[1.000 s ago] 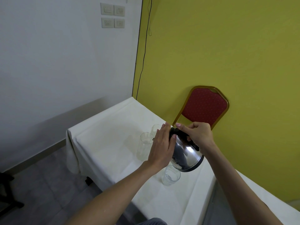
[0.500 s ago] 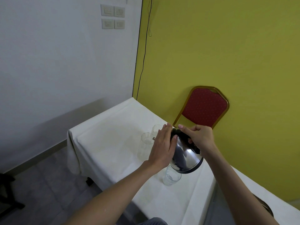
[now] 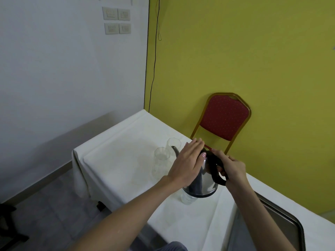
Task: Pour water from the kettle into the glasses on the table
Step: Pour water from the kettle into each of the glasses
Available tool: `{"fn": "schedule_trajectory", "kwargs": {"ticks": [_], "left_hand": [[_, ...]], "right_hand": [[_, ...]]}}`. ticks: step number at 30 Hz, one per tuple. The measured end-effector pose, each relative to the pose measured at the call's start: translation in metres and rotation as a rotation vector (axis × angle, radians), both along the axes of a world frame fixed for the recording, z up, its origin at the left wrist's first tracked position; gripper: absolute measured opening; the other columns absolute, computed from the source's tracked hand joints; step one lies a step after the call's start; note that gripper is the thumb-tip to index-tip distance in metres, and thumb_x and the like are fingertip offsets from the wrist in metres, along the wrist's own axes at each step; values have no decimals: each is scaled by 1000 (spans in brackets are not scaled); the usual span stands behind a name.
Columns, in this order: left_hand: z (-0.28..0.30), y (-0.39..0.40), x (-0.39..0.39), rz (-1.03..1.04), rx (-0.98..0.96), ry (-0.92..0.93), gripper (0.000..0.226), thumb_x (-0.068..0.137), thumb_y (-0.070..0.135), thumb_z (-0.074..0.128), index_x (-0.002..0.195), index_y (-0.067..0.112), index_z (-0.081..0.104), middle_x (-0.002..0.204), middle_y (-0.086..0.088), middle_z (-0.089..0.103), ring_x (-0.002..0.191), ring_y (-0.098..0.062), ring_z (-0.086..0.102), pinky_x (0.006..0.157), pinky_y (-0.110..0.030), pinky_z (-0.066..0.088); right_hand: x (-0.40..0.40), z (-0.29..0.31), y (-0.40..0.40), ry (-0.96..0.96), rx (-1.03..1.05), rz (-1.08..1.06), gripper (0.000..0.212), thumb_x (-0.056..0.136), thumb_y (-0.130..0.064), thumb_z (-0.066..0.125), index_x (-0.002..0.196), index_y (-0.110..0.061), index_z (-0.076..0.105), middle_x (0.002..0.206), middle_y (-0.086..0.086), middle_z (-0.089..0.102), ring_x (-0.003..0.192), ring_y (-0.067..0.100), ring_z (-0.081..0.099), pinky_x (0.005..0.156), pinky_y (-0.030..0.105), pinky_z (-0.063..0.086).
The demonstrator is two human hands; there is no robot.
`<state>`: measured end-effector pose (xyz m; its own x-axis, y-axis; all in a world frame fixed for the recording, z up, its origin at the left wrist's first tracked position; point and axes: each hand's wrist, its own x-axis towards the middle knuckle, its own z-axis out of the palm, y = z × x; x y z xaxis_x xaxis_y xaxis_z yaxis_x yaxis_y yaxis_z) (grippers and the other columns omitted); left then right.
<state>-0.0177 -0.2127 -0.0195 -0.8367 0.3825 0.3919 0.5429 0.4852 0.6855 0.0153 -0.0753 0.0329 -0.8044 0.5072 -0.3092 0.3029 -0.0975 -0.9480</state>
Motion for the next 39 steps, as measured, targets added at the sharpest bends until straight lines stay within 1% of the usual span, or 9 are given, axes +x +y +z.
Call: {"fn": "schedule_trajectory", "kwargs": {"ticks": [4,7,11,17,20,23,28,32,39], "left_hand": [[11,13,0,-44,-20,132,48,105,31,29,146,8,35,155,-4,33,147,-11,16,121,-29,8],[17,23,-1,-77,-20,185,48,104,30,30,145,6,37,155,-5,34,147,-13,17,121,-30,9],[16,33,1,-91,-4,159,51,104,33,28,148,7,32,156,-4,31,147,-11,14,121,-28,7],[2,44,8,-128,6,6,55,103,39,23,152,14,19,161,2,16,148,-5,2,120,-24,0],[-10,47,11,-127,-1,-97,57,103,43,20,153,19,13,162,5,12,148,-4,-1,118,-22,-4],[-21,48,15,-109,-14,-177,57,103,44,20,153,20,11,162,5,10,148,-5,-1,117,-22,-4],[-30,43,12,-110,-4,-294,56,102,44,17,153,23,8,162,7,6,147,-4,-2,118,-25,-2],[-32,40,10,-121,-5,-363,63,96,54,11,153,27,6,162,9,5,148,-6,-2,121,-32,3],[-31,41,11,-121,-7,-397,58,100,50,15,153,28,6,162,10,5,148,-7,-1,120,-32,4]], "right_hand": [[10,-4,10,55,-136,-47,16,85,-18,78,75,-9,70,56,-1,57,36,5,43,47,20,35],[14,0,17,86,-161,-87,15,86,-16,77,75,-9,69,52,-4,56,39,8,39,45,19,33],[16,5,32,105,-59,-94,22,83,-18,80,74,-5,65,38,-5,51,32,6,44,37,14,36],[17,9,43,33,138,-80,37,79,-21,85,61,-5,57,39,2,52,26,4,44,31,12,34],[15,7,42,-37,268,-67,39,74,-32,88,64,-6,62,57,12,62,41,13,57,42,20,46],[11,-1,40,-59,381,-53,42,68,-42,91,63,-8,67,55,11,65,50,23,59,52,31,48],[6,-7,32,-63,535,-9,43,69,-50,87,62,-11,69,51,2,65,48,19,59,52,29,45],[3,-9,31,-70,621,15,43,71,-53,85,62,-14,69,57,3,69,52,21,62,57,33,50],[-1,-12,33,-88,689,35,43,71,-54,84,61,-16,67,59,3,69,57,24,66,62,39,57]]}}
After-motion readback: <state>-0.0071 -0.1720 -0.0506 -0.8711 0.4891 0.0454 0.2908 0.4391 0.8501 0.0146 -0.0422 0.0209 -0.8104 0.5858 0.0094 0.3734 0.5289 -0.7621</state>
